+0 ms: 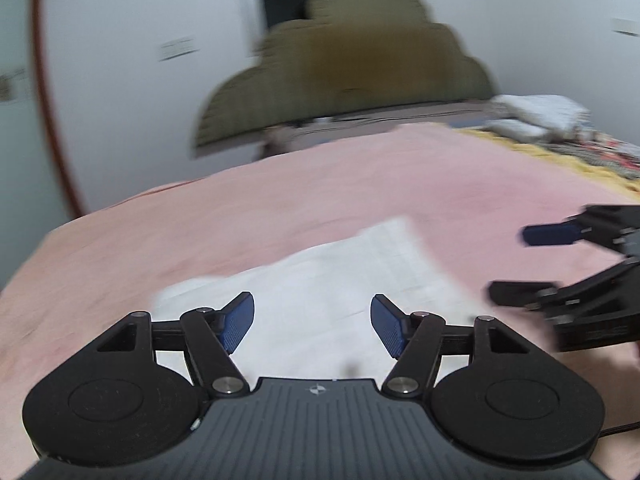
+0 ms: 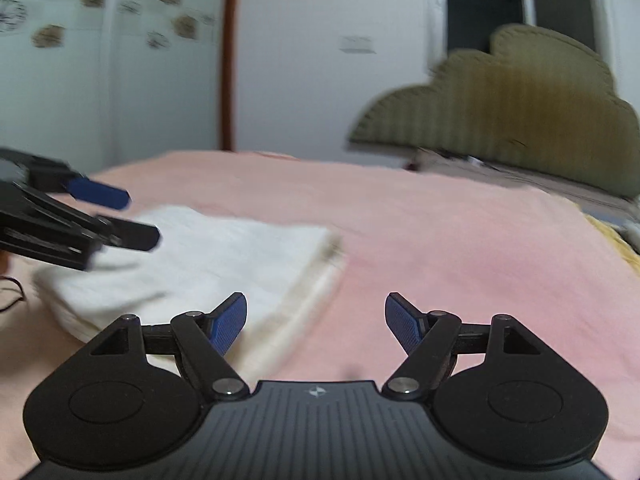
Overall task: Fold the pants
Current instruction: 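Open both tools and release the folded pants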
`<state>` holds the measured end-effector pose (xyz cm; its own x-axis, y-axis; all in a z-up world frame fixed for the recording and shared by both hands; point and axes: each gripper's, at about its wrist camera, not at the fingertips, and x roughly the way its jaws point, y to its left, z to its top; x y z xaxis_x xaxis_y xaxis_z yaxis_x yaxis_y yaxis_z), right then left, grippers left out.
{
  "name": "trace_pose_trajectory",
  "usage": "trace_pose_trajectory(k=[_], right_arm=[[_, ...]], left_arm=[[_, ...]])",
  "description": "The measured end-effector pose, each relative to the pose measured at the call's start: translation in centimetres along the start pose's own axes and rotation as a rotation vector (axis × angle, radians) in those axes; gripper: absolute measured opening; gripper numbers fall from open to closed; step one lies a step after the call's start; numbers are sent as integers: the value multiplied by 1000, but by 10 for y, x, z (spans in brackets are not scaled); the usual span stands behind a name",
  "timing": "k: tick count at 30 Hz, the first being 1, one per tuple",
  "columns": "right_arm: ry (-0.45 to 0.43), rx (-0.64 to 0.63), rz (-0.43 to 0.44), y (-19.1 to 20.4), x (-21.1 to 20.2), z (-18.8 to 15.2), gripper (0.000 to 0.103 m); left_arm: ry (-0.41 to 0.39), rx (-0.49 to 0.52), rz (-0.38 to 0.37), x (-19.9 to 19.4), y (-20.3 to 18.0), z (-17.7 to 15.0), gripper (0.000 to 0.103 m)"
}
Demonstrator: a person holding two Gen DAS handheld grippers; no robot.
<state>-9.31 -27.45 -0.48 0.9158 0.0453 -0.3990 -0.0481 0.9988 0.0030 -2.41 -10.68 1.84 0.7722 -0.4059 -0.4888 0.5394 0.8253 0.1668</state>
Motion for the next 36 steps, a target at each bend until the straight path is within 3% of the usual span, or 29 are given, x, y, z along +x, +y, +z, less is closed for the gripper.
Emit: trace_pose_trajectory(k=[4, 8, 12, 17, 21, 27, 30, 36], right_arm=[[8, -43, 67, 28, 20, 9, 83], [129, -115, -14, 41, 42, 0, 89], [91, -42, -33, 36, 28, -2, 89], [-11, -5, -50, 41, 14, 5, 89], [-6, -2, -31, 52, 16, 4, 90], [83, 70, -23, 49, 33, -13, 94], [104, 142, -15, 39, 37, -22, 103], [152, 231, 8, 28, 43, -26, 103]], left_arm=[[50, -26, 43, 1, 26, -16, 67], [109, 17, 28, 7, 22, -37, 65], [56, 89, 61, 1, 9, -42, 66], [60, -27, 85, 1, 13, -42, 69], [82, -41, 125, 3, 10, -45, 70], [95, -70, 146, 8, 13, -48, 81], [100, -79, 151, 10, 15, -49, 85], [79, -69, 188, 12, 14, -54, 96]])
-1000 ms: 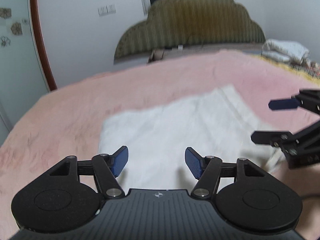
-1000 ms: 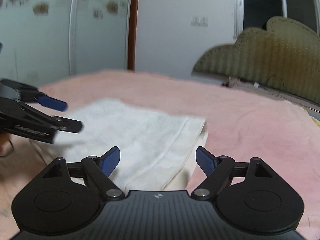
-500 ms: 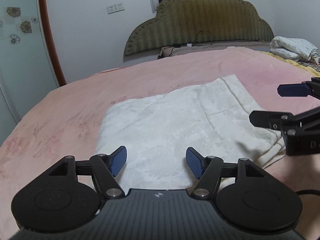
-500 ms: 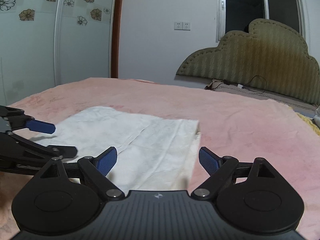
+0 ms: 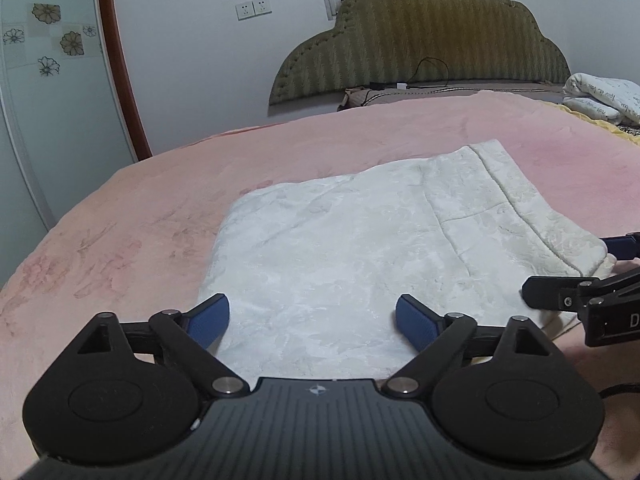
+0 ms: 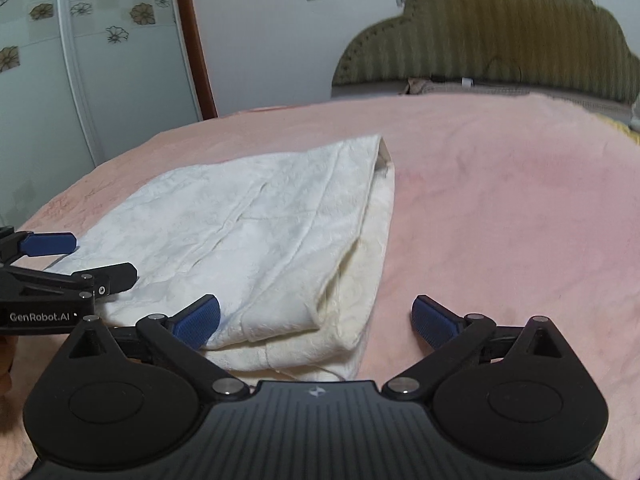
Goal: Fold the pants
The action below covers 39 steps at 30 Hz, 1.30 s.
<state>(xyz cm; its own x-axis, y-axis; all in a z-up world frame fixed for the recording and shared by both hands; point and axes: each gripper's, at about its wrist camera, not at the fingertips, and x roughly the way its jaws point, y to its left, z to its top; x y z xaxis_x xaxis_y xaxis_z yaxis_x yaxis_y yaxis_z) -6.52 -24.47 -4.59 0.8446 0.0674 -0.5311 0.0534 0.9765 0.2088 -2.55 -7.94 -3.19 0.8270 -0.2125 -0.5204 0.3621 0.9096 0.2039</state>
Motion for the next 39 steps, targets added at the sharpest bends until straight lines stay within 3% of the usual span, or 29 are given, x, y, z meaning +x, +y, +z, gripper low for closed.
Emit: trace_pose_trajectory(k=[2, 7, 21, 27, 32, 34, 36, 39], right_arm=[[5, 17, 8, -1, 1, -1, 103], [17, 84, 42, -7, 2, -2, 103], [11, 117, 56, -9, 1, -3, 103], [-6, 183, 114, -20, -1, -3, 103], [33, 199, 186, -33, 6, 10, 103], [55, 235, 222, -43, 14, 19, 103], [89, 288, 302, -57, 27, 28, 103], [144, 319, 397, -70, 45, 40, 89]], left_arm=[[-18, -8, 18, 1, 1, -3, 103], [-51, -20, 25, 3, 2, -12, 103], [-33, -45, 2, 7, 7, -10, 103], [-33, -71, -32, 6, 16, -10, 103], [-50, -44, -70, 11, 50, 1, 99], [-10, -101, -119, 22, 74, 9, 96], [57, -213, -219, 39, 103, 17, 96], [154, -416, -392, 70, 143, 22, 95]])
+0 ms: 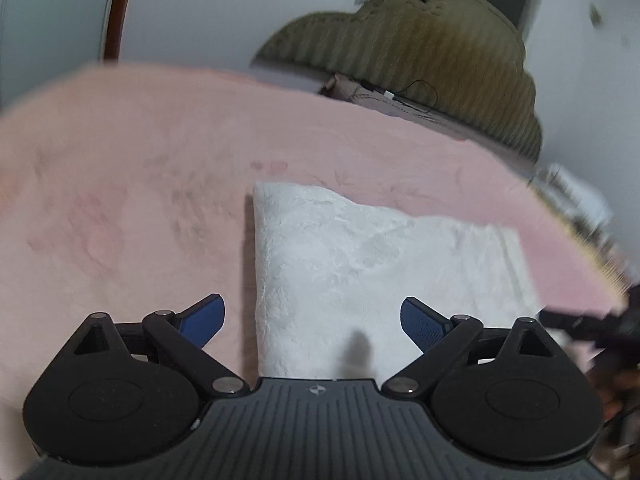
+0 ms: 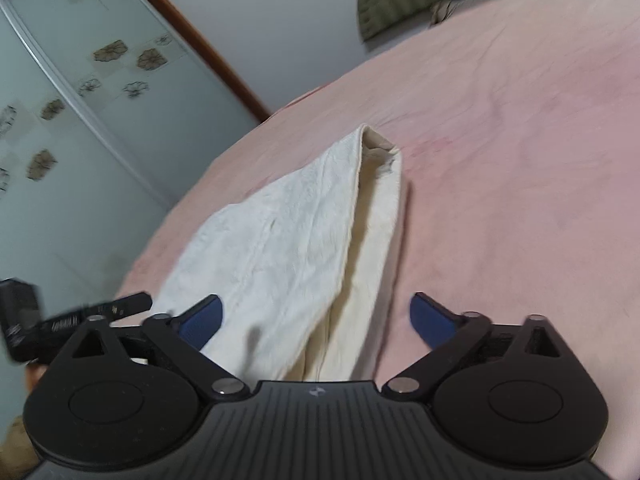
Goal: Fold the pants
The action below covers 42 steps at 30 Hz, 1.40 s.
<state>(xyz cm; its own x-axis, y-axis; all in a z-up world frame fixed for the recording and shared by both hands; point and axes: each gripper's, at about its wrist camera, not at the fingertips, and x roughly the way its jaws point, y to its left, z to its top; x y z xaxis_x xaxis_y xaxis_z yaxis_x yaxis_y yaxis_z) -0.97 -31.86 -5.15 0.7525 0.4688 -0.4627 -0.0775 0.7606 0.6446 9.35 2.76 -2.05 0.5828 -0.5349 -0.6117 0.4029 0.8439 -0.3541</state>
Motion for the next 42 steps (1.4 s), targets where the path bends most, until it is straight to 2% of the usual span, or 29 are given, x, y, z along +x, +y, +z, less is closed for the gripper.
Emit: trace_pose_trajectory(k=[1, 2, 3, 4, 5, 7, 9, 10, 11, 12, 14, 15, 17, 20, 22, 25, 27, 33, 36, 40, 41, 42], right_arm=[[23, 11, 25, -3, 4, 4, 83], [43, 23, 50, -5, 8, 7, 83], [50, 29, 62, -6, 11, 10, 76], [61, 31, 69, -6, 14, 12, 64], [67, 36, 66, -7, 18, 13, 58], [69, 65, 70, -11, 25, 16, 40], [61, 108, 96, -17, 33, 16, 36], [57, 124, 110, -18, 36, 15, 33], [53, 129, 114, -18, 39, 14, 33], [49, 127, 112, -16, 40, 13, 32], [40, 103, 102, -10, 38, 11, 29], [33, 96, 98, -7, 36, 10, 27], [18, 60, 86, 1, 32, 8, 25], [-7, -57, 39, 25, 24, 12, 23], [-15, -184, -6, 51, 21, 17, 22], [-23, -317, -19, 84, 19, 28, 22], [-33, -390, -31, 104, 28, 39, 22], [-64, -482, -63, 145, 84, 76, 22], [-74, -489, -78, 153, 117, 91, 22], [-28, -428, -109, 138, 156, 97, 23], [3, -392, -124, 131, 167, 96, 25], [29, -357, -146, 125, 176, 94, 32]], left_arm=[[36, -47, -52, 7, 11, 6, 95], [76, -90, -107, 15, 22, 10, 94], [114, -123, -160, 23, 30, 13, 93], [159, -160, -214, 34, 38, 14, 93], [198, -198, -259, 45, 44, 12, 92], [171, -239, -306, 53, 50, 10, 94], [163, -271, -324, 59, 51, 10, 94], [157, -281, -327, 61, 49, 8, 92], [153, -280, -322, 62, 47, 7, 85], [152, -266, -309, 63, 44, 6, 77], [151, -193, -228, 62, 36, 4, 42], [142, -154, -189, 58, 34, 3, 33], [105, -162, -192, 49, 34, 0, 15], [35, -151, -203, 34, 30, 2, 10], [-5, -65, -170, 23, 18, 5, 10], [-66, 80, -94, 8, 2, 13, 10], [-107, 129, -42, 2, 1, 23, 10], [-203, 283, 133, 2, -1, 65, 11], [-207, 313, 217, 17, 4, 81, 12], [-136, 245, 265, 45, 28, 85, 12], [-109, 225, 272, 51, 36, 82, 13], [-91, 209, 287, 58, 41, 79, 14]])
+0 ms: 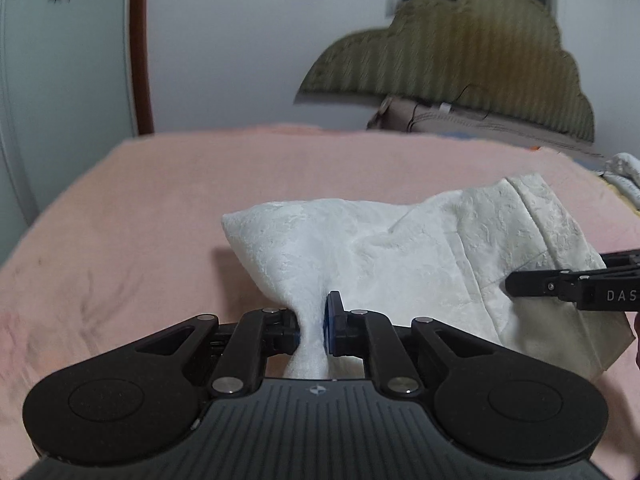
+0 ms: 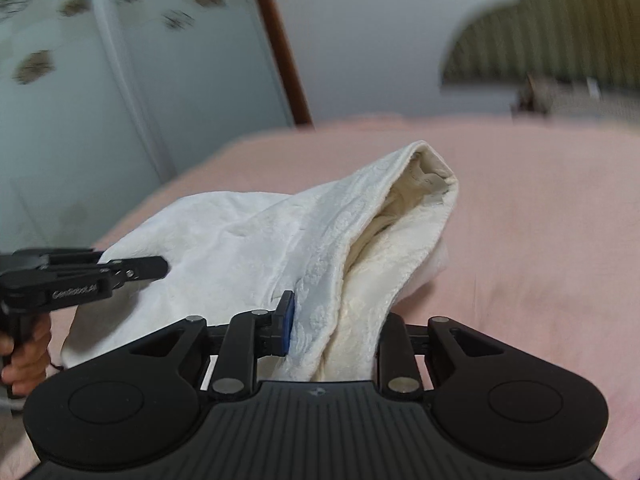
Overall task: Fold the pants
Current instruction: 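Open the left tool and pull both tools back from the pants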
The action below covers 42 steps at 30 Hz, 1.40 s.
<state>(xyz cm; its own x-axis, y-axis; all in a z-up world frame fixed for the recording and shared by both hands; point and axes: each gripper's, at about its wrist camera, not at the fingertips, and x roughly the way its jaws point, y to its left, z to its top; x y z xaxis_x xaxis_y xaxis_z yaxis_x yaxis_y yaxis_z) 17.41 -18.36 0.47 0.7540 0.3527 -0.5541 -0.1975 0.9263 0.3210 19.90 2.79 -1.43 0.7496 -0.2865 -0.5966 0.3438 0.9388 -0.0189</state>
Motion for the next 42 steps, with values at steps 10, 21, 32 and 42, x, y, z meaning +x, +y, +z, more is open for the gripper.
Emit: trace_pose_trajectory(k=[10, 21, 32, 42], right_arm=[[-166, 11, -229, 0, -62, -35, 50], [-196, -121, -468, 13, -81, -60, 66], [-151, -67, -163, 78, -143, -112, 85], [-192, 358, 607, 83, -193, -116, 103]], left_arm=[[-48, -63, 70, -36, 19, -4, 40], [-67, 109, 197, -82, -18, -24, 60], [18, -45, 129, -122, -58, -67, 79], [107, -117, 172, -116, -46, -100, 87]])
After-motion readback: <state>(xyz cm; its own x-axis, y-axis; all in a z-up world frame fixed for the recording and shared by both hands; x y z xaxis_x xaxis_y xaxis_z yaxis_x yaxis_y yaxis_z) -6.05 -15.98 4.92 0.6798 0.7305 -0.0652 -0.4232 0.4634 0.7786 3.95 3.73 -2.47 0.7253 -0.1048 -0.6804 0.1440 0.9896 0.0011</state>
